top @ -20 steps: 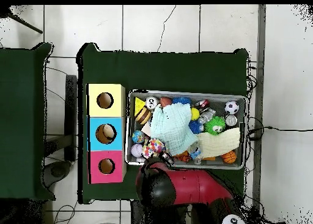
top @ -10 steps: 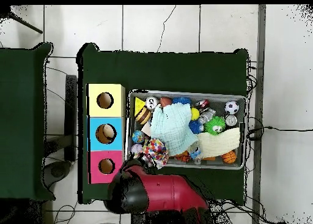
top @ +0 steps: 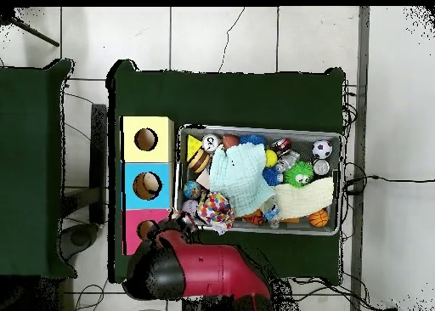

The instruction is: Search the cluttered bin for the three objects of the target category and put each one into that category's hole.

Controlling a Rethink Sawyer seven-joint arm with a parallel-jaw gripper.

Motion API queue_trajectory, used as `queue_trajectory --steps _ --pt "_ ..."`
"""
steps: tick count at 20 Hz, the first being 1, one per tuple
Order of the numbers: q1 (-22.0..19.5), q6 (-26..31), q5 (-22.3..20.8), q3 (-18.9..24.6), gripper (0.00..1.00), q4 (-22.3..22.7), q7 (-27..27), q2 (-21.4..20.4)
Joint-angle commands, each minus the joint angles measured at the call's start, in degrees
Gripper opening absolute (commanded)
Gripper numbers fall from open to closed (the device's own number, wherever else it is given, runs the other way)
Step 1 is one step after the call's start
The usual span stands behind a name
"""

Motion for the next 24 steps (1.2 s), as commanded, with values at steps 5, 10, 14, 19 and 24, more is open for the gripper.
queue_trajectory --steps 5,10,14,19,24 --pt "3.0 -2.6 4.7 -3.1 0.00 -1.6 18.0 5.5" --pt "9.0 -3.5 7.5 -6.2 0.00 -3.0 21.0 8.2" --pt "12.0 -3.6 9.8 -7.6 0.00 -3.4 21.8 8.7" --pt "14.2 -3.4 11.7 -8.7 0.00 -4.2 22.1 9.3" --pt "12.8 -5.9 10.8 -8.6 0.00 -4.3 20.7 11.1"
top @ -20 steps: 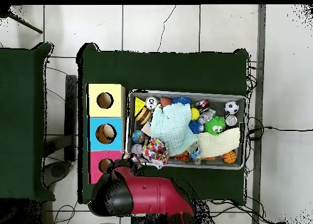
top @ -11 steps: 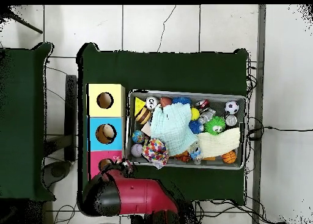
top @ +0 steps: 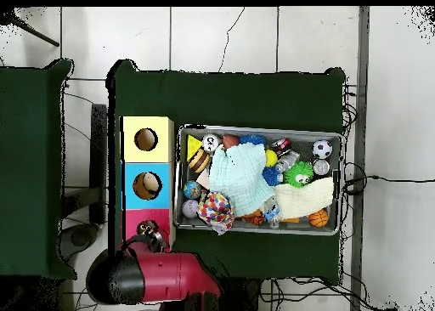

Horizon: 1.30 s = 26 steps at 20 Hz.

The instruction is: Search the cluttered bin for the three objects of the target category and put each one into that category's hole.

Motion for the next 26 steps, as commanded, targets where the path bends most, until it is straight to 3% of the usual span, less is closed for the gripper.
queue_trajectory --steps 1,11,19,26 --pt "-1.6 -5.8 2.2 -1.8 0.00 -4.4 15.6 4.4" --pt "-4.2 -10.6 1.3 -0.5 0.00 -7.2 13.5 9.9" --pt "2.8 -6.7 6.6 -3.5 0.00 -10.6 17.6 10.9" --pt "4.7 -5.8 8.5 -4.6 0.00 -9.9 17.3 10.0"
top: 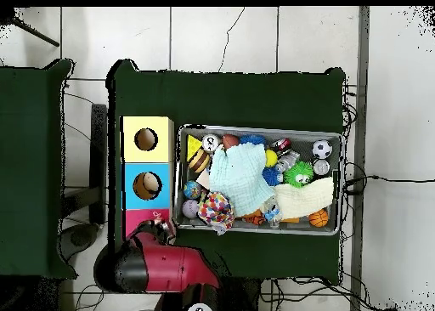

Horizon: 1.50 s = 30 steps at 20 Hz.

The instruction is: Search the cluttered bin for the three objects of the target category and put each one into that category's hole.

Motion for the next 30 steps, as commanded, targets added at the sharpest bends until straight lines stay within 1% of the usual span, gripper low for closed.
queue_trajectory --steps 1,7,10,11,13,19,22,24,27,29,30 --pt "1.0 0.3 5.0 0.8 0.00 -6.3 16.7 3.9" --pt "1.4 -0.4 6.2 1.0 0.00 -6.1 16.3 4.0" --pt "1.6 -0.2 6.6 1.1 0.00 -5.4 16.4 3.4" --pt "1.7 -0.3 6.7 1.2 0.00 -4.6 16.5 2.9" --pt "2.5 1.2 6.9 0.7 0.00 -3.3 16.8 2.3" --pt "3.8 0.7 7.9 1.3 0.00 2.5 18.4 -1.0" --pt "4.5 0.7 8.5 1.3 0.00 3.9 18.7 -1.5" --pt "3.9 0.0 9.0 2.7 0.00 5.4 18.8 -2.0" --pt "3.3 -0.7 9.3 3.3 0.00 6.6 18.5 -1.6" --pt "2.0 -1.8 9.2 3.5 0.00 6.2 17.8 0.2" --pt "1.2 -3.3 9.0 3.9 0.00 6.1 17.7 1.5"
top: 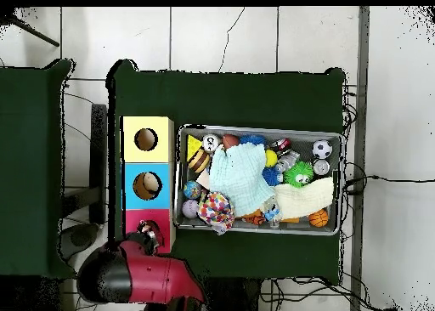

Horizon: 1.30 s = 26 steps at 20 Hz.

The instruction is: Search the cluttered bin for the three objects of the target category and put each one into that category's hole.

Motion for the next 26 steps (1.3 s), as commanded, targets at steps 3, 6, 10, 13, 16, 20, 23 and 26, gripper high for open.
queue_trajectory --steps 3,6,10,13,16,20,23,26 --pt "-4.8 -6.7 2.1 5.0 0.00 1.1 16.6 7.3" --pt "-5.6 -9.3 1.8 5.6 0.00 -1.3 16.4 11.3" --pt "-6.0 -13.5 1.2 6.4 0.00 -5.9 15.8 17.7" --pt "-5.1 -16.5 0.8 6.0 0.00 -10.0 15.1 22.7" --pt "-2.2 -16.8 2.4 3.5 0.00 -13.7 15.5 26.3" --pt "-1.0 -16.6 2.3 2.8 0.00 -16.2 15.8 28.1" --pt "-1.1 -16.9 0.9 3.0 0.00 -17.7 15.0 29.6" --pt "0.4 -16.0 1.5 1.3 0.00 -19.4 15.7 30.9"
